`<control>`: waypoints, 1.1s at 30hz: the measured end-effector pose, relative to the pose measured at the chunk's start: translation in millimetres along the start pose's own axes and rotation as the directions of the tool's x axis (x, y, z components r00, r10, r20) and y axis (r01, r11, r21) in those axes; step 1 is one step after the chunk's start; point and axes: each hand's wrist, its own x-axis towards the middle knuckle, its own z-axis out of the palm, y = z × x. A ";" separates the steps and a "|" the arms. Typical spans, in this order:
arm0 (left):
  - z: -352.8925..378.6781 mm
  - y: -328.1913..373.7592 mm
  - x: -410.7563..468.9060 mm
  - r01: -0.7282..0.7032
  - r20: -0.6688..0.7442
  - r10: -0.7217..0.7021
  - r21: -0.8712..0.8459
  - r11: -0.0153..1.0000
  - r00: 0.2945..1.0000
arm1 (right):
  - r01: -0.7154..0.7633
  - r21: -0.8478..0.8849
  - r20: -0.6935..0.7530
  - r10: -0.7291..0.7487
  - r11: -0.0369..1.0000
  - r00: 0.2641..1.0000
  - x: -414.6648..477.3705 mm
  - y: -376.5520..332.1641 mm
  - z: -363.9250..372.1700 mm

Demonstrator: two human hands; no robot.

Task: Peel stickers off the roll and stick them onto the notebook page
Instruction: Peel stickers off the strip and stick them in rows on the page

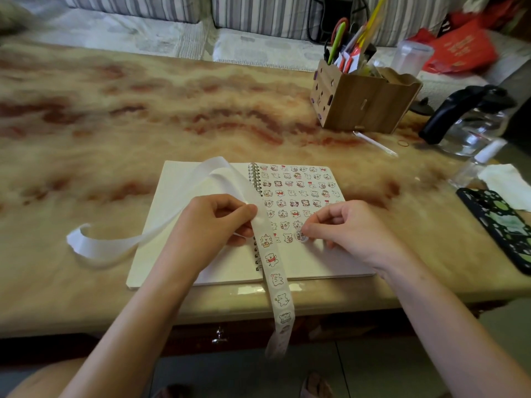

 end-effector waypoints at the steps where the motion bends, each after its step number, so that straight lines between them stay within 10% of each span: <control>1: -0.2 -0.1 0.0 0.000 0.001 0.000 0.000 1.000 1.000 | -0.001 -0.003 0.001 0.001 1.000 1.000 0.0 0.4 0.0; 33: -1.1 -1.7 -0.8 -0.005 0.004 0.005 0.030 1.000 1.000 | 0.047 -0.117 -0.071 -0.056 0.992 0.996 7.5 12.2 8.1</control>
